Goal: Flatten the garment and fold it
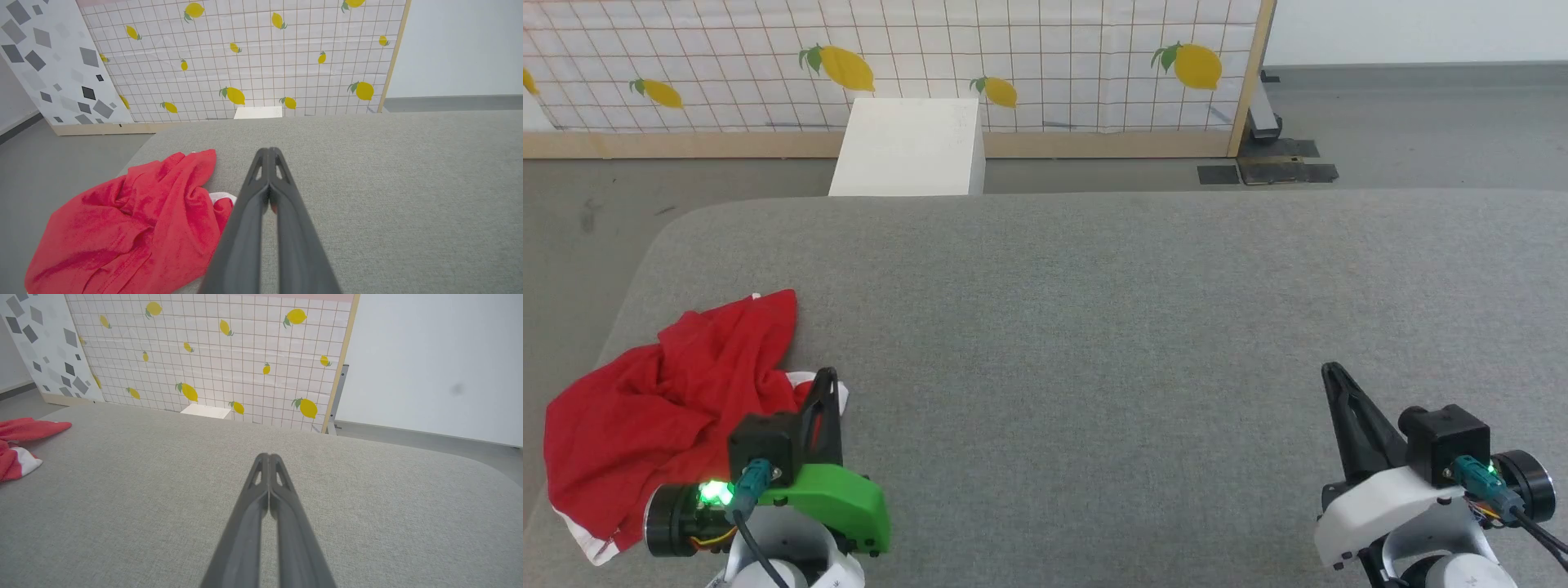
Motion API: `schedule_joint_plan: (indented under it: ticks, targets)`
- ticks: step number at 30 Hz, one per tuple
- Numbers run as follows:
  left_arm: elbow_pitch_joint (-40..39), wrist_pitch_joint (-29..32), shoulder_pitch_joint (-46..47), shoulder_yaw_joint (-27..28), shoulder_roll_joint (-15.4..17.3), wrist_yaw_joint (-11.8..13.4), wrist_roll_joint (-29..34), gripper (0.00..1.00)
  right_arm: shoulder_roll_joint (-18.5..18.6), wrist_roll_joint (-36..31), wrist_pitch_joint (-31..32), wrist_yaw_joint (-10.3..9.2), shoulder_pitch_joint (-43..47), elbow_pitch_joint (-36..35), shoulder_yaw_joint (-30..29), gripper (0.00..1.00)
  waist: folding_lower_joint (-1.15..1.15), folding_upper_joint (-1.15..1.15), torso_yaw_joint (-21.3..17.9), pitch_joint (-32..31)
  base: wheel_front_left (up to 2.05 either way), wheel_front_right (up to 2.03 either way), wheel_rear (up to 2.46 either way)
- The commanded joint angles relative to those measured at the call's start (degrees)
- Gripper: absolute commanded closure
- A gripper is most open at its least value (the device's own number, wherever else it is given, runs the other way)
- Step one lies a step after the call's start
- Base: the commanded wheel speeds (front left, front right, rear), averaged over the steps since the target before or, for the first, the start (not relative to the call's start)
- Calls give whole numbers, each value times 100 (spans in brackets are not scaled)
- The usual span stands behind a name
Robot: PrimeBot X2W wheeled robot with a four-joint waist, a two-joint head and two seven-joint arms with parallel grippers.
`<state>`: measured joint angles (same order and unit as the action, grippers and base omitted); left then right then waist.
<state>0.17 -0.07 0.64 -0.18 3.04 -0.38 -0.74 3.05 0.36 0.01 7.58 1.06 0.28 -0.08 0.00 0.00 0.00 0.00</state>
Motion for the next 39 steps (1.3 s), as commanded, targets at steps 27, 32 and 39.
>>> schedule_joint_plan:
  ticks: [27, 32, 39]
  targets:
    - [69, -73, 28, -94, -1, 22, -65, 0, 2, 5, -75, 1, 17, 4, -9, 0, 0, 0, 1, -15, 0, 0, 0]
    - [139, -135, 58, -165, -1, 48, -95, 0, 1, 1, -136, 0, 27, 6, -17, 0, 0, 0, 2, -28, 0, 0, 0]
    - [222, -217, 98, -252, -2, 83, -140, 0, 0, -7, -218, 0, 36, 9, -37, 0, 0, 0, 5, -44, 0, 0, 0]
